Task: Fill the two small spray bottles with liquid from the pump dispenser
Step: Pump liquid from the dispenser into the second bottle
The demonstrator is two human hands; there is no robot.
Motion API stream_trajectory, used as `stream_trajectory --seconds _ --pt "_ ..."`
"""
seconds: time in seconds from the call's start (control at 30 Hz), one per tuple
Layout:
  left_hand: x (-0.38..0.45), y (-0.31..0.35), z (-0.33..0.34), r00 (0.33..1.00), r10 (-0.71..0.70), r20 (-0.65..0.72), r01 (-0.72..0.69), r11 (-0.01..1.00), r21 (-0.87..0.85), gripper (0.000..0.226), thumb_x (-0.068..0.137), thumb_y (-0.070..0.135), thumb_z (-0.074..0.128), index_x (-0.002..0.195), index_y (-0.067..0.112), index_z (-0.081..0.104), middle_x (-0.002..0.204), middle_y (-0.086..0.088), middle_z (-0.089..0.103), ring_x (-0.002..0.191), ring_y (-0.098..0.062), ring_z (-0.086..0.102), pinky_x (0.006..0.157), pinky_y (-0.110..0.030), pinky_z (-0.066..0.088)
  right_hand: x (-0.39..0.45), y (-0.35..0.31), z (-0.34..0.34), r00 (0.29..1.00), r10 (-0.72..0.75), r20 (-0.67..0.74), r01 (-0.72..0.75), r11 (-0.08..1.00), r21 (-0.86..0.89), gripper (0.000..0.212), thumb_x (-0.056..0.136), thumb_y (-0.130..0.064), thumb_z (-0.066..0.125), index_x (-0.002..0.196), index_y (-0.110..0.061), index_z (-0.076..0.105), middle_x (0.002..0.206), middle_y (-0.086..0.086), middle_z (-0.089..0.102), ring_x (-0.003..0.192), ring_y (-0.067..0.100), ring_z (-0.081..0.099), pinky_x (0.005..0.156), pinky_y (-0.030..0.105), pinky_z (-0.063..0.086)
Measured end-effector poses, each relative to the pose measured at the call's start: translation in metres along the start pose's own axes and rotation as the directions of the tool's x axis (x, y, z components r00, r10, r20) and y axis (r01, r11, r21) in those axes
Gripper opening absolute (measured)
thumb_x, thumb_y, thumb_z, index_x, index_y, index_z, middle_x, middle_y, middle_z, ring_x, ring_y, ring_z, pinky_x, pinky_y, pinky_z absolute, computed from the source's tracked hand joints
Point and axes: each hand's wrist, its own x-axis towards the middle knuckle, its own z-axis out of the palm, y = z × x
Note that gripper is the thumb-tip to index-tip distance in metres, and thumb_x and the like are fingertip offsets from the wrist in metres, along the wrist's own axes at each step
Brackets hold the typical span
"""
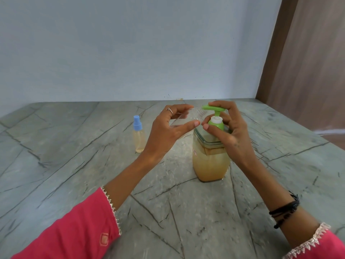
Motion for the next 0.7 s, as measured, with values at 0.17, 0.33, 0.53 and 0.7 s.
stream_trajectory --seconds 0.17,0.33,0.53,0.7 --pt "0.0009 -0.0005 -0.0006 1.000 0.011 0.001 -0.011 1.000 0.017 0.038 0.072 0.018 0.075 0.108 0.020 0.062 0.110 -0.004 0.062 0.095 0.008 0.058 0.071 -0.007 0.046 -0.0029 0.0026 0.0005 1.000 -0.025 -0.006 0.025 0.999 -0.034 0.045 0.084 -0.009 0.069 0.119 -0.029 0.049 0.092 -0.007 0.071 0.093 0.013 0.067 0.080 0.018 0.050" --pt "0.0015 -0.0012 -0.0008 1.000 0.012 0.001 -0.012 1.000 0.020 0.037 0.073 0.019 0.075 0.107 0.022 0.061 0.109 -0.002 0.062 0.095 0.008 0.058 0.071 -0.008 0.047 -0.0038 0.0039 0.0008 1.000 -0.020 -0.016 0.019 0.999 -0.035 0.049 0.080 -0.017 0.072 0.120 -0.032 0.047 0.096 -0.008 0.071 0.096 0.014 0.068 0.080 0.024 0.054" --pt "0.0009 0.0004 -0.0013 1.000 0.008 0.001 -0.008 1.000 0.027 0.036 0.072 0.019 0.075 0.106 0.024 0.061 0.109 -0.001 0.063 0.095 0.007 0.058 0.071 -0.007 0.046 -0.0005 0.0037 0.0025 0.998 -0.015 -0.060 0.013 1.000 -0.025 0.040 0.083 -0.008 0.071 0.109 -0.028 0.051 0.097 0.000 0.070 0.088 0.013 0.069 0.073 0.018 0.052" --pt "0.0013 0.0000 -0.0021 1.000 0.015 -0.011 -0.015 0.999 0.050 0.038 0.072 0.019 0.075 0.107 0.021 0.061 0.107 -0.001 0.062 0.094 0.010 0.057 0.071 -0.007 0.046 0.0028 0.0013 0.0008 0.997 0.021 -0.077 -0.021 1.000 -0.005 0.036 0.081 -0.001 0.071 0.097 -0.029 0.056 0.092 -0.011 0.073 0.086 0.014 0.070 0.069 0.032 0.058"
